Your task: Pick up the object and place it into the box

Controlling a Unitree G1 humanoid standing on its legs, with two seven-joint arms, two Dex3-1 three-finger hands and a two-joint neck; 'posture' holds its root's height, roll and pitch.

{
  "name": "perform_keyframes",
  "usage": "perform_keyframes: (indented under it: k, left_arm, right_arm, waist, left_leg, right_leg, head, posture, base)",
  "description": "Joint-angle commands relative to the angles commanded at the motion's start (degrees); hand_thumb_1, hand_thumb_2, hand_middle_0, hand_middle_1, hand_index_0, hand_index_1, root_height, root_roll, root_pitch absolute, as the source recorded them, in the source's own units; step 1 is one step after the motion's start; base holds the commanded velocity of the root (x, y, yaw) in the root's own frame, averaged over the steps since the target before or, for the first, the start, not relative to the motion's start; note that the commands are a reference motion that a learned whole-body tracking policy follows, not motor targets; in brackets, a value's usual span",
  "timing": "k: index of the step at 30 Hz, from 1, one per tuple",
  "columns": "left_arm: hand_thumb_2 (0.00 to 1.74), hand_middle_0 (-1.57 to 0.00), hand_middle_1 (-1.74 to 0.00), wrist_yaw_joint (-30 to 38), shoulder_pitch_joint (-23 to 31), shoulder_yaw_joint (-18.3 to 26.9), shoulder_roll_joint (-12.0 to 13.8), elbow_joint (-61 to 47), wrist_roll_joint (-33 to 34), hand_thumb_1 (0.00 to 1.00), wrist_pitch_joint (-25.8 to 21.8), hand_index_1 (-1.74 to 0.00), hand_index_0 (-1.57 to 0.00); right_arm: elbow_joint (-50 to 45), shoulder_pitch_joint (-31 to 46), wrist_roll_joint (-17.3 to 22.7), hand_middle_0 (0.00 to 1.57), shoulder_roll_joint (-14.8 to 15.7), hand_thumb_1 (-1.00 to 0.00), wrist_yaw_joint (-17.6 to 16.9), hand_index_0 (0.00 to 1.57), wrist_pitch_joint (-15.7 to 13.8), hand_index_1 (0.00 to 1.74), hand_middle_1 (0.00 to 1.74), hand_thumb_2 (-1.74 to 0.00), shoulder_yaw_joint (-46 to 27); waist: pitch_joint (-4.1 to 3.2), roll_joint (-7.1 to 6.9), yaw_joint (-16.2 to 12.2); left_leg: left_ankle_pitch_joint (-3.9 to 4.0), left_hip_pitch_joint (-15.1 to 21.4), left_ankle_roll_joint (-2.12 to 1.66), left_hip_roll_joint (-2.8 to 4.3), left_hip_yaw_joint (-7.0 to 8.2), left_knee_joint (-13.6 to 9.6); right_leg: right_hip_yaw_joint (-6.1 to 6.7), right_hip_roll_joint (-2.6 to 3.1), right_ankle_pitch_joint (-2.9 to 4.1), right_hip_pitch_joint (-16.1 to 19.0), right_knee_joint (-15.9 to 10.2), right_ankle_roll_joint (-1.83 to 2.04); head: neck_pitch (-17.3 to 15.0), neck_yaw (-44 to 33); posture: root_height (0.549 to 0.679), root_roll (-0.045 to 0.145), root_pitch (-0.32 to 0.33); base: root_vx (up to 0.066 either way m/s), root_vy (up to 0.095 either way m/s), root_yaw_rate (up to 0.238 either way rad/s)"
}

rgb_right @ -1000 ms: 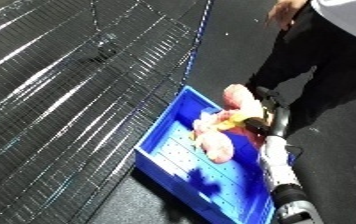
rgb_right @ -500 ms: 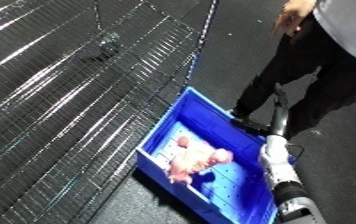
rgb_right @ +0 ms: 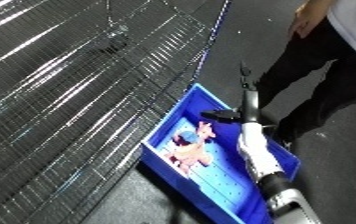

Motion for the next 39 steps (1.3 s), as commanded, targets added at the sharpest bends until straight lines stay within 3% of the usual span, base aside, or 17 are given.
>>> perform_keyframes:
  k: [5,9,11,20,29,36,39]
  left_arm:
    - [1.74,-1.57,-1.74,-0.09,0.20,0.27,-0.01,-0.47,0.32,1.00,0.59,-1.74,-1.57]
    - [1.74,-1.57,-1.74,-0.24,-0.11,0.34,0.19,-0.77,1.13,1.00,1.01,-1.74,-1.57]
    - [1.74,-1.57,-1.74,-0.46,-0.42,0.39,0.26,-0.76,1.56,1.00,1.18,-1.74,-1.57]
    - [1.74,-1.57,-1.74,-0.93,-0.62,1.64,-0.03,-0.83,1.94,1.00,2.14,-1.74,-1.57]
    - [1.74,-1.57,-1.74,-0.65,-1.61,2.08,0.02,-0.49,2.28,1.00,2.78,-1.74,-1.57]
    - [1.74,-1.57,-1.74,-0.93,-2.38,1.96,0.46,-0.52,3.15,1.00,3.08,-1.74,-1.57]
    - [1.74,-1.57,-1.74,-0.97,-2.58,2.10,0.54,-0.45,3.55,1.00,3.06,-1.74,-1.57]
  right_arm:
    - [-5.18,-0.77,-1.32,0.00,1.56,0.00,1.29,0.00,0.34,0.00,0.00,0.00,2.99]
    - [-7.94,-1.93,-1.38,0.00,2.45,0.00,2.64,0.00,0.40,0.00,0.00,0.00,5.88]
    - [-9.24,-2.48,-1.50,0.00,3.03,0.00,3.74,0.00,0.50,0.00,0.00,0.00,7.68]
    - [-14.85,-3.78,-3.04,0.00,4.66,0.00,8.95,0.00,1.91,0.00,0.00,0.00,14.49]
    - [-17.17,-6.90,-5.79,0.00,4.37,0.00,10.67,0.00,3.31,0.00,0.00,0.00,19.55]
    - [-18.36,-8.87,-9.30,0.00,3.05,0.00,10.42,0.00,4.26,0.00,0.00,0.00,21.20]
    - [-18.76,-9.29,-10.53,0.00,3.32,0.00,10.21,0.00,4.45,0.00,0.00,0.00,21.90]
  waist:
    - [0.10,-0.44,1.10]
    - [0.16,-0.67,2.19]
    - [0.12,-0.86,2.71]
    - [0.56,-2.31,4.97]
    - [1.19,-2.90,6.94]
    - [1.85,-2.98,8.08]
    - [2.10,-2.95,8.62]
  left_leg:
    - [0.10,-0.45,0.10,-0.21,-0.61,0.17]
    - [0.20,-0.73,0.18,-0.45,-1.06,0.28]
    - [0.15,-0.80,0.23,-0.54,-1.27,0.30]
    - [-0.08,-1.42,0.27,-0.47,-1.97,1.54]
    - [-0.41,-2.02,0.34,-0.41,-2.59,2.94]
    - [-0.76,-2.71,0.43,-0.62,-2.86,3.86]
    - [-0.87,-2.91,0.50,-0.77,-3.03,4.01]
  right_leg:
    - [-0.12,0.11,-0.15,-0.21,0.42,-0.05]
    - [-0.10,0.09,-0.36,-0.39,1.02,0.01]
    - [-0.08,0.08,-0.51,-0.56,1.43,0.04]
    - [-0.13,0.11,-1.20,-0.98,2.83,-0.03]
    - [-0.44,-0.16,-1.97,-1.51,4.33,0.01]
    - [-0.58,-0.58,-2.33,-2.10,5.33,0.18]
    - [-0.59,-0.74,-2.33,-2.32,5.53,0.26]
  head:
    - [1.09,-5.22]
    - [4.97,-15.25]
    - [5.39,-17.51]
    - [3.27,-26.51]
    - [-0.04,-38.55]
    - [0.50,-46.79]
    - [2.23,-51.27]
  posture:
    - [0.647,0.071,-0.209]
    - [0.645,0.069,-0.212]
    - [0.644,0.067,-0.212]
    - [0.641,0.065,-0.220]
    - [0.636,0.062,-0.228]
    - [0.633,0.060,-0.229]
    - [0.633,0.059,-0.228]
  base:
    - [-0.007,-0.010,0.068]
    - [-0.006,-0.012,0.070]
    - [-0.001,-0.013,0.066]
    - [-0.002,-0.013,0.046]
    - [-0.002,-0.003,0.049]
    - [0.011,0.010,0.057]
    - [0.018,0.009,0.049]
